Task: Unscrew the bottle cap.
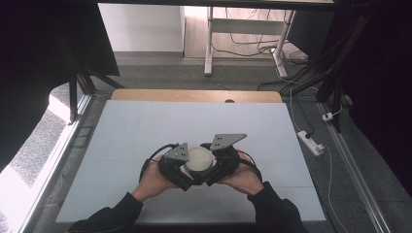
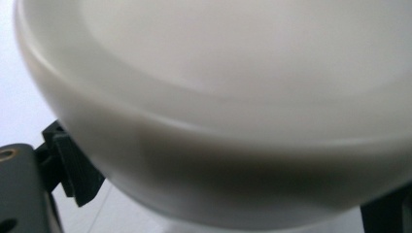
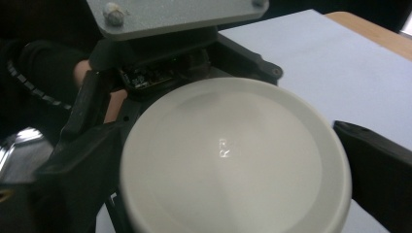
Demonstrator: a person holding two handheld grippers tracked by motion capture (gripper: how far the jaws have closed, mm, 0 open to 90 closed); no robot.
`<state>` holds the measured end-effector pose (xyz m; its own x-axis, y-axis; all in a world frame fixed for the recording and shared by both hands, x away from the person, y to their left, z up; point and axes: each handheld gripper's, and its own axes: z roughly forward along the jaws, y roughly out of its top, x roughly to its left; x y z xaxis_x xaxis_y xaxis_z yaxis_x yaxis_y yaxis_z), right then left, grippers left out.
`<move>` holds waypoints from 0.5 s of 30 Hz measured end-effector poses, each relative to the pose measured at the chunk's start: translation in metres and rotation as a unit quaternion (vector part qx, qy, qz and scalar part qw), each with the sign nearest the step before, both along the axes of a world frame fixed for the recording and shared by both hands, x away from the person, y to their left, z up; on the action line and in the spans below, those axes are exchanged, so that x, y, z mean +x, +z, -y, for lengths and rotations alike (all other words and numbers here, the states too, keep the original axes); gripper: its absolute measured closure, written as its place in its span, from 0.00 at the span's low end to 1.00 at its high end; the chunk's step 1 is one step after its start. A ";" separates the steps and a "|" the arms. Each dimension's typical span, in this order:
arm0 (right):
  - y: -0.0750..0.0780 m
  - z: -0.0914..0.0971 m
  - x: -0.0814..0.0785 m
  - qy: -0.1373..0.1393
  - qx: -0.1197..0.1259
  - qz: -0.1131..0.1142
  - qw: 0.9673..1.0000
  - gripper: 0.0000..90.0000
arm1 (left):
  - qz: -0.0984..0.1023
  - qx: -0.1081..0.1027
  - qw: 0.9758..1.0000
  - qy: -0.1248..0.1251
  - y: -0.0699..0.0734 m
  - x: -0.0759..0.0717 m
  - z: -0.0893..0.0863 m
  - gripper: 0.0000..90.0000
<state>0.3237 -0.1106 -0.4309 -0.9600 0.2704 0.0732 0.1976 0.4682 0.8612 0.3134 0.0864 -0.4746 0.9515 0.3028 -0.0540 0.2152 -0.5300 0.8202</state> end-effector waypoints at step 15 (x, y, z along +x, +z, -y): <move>-0.003 -0.014 -0.011 -0.118 -0.003 0.029 0.993 0.02 | 0.009 0.009 0.998 0.062 0.002 0.000 -0.001 0.08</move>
<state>0.3127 -0.0971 -0.4343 -0.8725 0.4883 0.0184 0.2531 0.4195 0.8717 0.3136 0.0878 -0.4725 0.9078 0.4183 -0.0311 0.2655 -0.5156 0.8146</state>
